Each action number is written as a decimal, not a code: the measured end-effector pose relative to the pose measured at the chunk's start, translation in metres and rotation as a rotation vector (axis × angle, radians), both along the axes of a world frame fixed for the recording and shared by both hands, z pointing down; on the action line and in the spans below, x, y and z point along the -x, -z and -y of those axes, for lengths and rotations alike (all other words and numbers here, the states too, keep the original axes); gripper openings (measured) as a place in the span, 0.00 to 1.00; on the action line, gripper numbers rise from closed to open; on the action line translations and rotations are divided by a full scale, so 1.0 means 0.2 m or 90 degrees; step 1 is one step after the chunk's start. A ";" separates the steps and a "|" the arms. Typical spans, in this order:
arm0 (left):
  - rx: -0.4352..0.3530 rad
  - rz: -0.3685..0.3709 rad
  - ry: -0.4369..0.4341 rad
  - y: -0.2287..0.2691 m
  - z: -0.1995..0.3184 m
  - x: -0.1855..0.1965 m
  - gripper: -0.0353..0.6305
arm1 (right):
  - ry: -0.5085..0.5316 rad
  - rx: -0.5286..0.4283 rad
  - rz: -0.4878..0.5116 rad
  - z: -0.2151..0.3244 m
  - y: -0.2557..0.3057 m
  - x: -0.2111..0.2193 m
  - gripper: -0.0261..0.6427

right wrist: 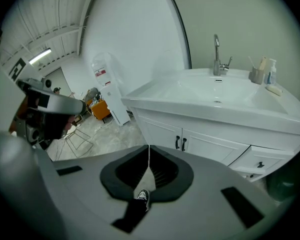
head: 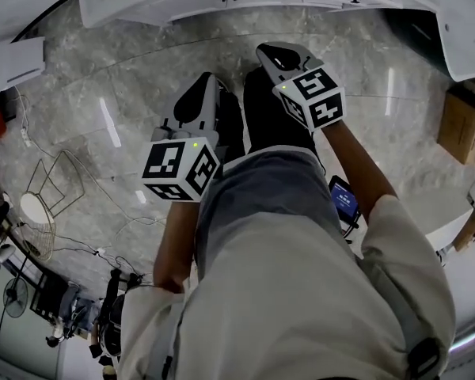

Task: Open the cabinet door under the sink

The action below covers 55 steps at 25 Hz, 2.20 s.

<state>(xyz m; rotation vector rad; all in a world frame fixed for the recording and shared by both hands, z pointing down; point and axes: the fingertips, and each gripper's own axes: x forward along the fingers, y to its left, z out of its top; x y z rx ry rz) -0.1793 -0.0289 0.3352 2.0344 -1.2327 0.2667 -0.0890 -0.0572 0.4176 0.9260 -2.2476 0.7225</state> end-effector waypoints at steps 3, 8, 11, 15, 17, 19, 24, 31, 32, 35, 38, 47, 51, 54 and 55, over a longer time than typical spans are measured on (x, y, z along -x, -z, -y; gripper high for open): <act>0.006 -0.007 0.010 -0.03 0.04 -0.02 0.05 | 0.003 0.011 -0.002 0.04 -0.06 0.00 0.05; 0.019 -0.013 0.014 -0.11 0.09 -0.01 0.05 | -0.004 0.008 -0.020 0.13 -0.18 0.03 0.05; 0.025 -0.009 0.010 -0.16 0.09 0.01 0.05 | -0.003 0.015 -0.025 0.15 -0.24 0.06 0.05; 0.030 -0.005 0.013 -0.20 0.09 0.06 0.05 | -0.027 0.033 -0.030 0.17 -0.33 0.09 0.05; 0.034 -0.005 0.018 -0.23 0.09 0.09 0.05 | -0.041 0.039 -0.031 0.18 -0.38 0.10 0.05; 0.037 -0.003 0.019 -0.26 0.09 0.12 0.05 | -0.055 0.044 -0.031 0.19 -0.43 0.11 0.05; 0.041 -0.002 0.014 -0.33 0.09 0.16 0.05 | -0.084 0.056 -0.034 0.22 -0.56 0.11 0.05; 0.046 -0.007 0.003 -0.40 0.09 0.16 0.05 | -0.121 0.061 -0.040 0.33 -0.69 0.10 0.05; 0.048 -0.007 0.003 -0.41 0.09 0.16 0.05 | -0.125 0.061 -0.042 0.35 -0.71 0.10 0.05; 0.054 -0.006 0.000 -0.43 0.09 0.17 0.05 | -0.146 0.058 -0.049 0.42 -0.79 0.10 0.05; 0.061 -0.003 -0.003 -0.46 0.09 0.17 0.05 | -0.173 0.053 -0.055 0.49 -0.86 0.08 0.05; 0.073 0.000 0.000 -0.53 0.13 0.16 0.05 | -0.253 0.039 -0.072 0.71 -1.05 -0.01 0.15; 0.080 0.001 0.005 -0.56 0.13 0.15 0.05 | -0.269 0.062 -0.065 0.77 -1.15 -0.02 0.18; 0.088 0.003 0.006 -0.60 0.11 0.14 0.05 | -0.265 0.067 -0.064 0.81 -1.21 -0.01 0.19; 0.092 0.004 0.005 -0.61 0.10 0.15 0.05 | -0.264 0.068 -0.065 0.82 -1.23 0.00 0.19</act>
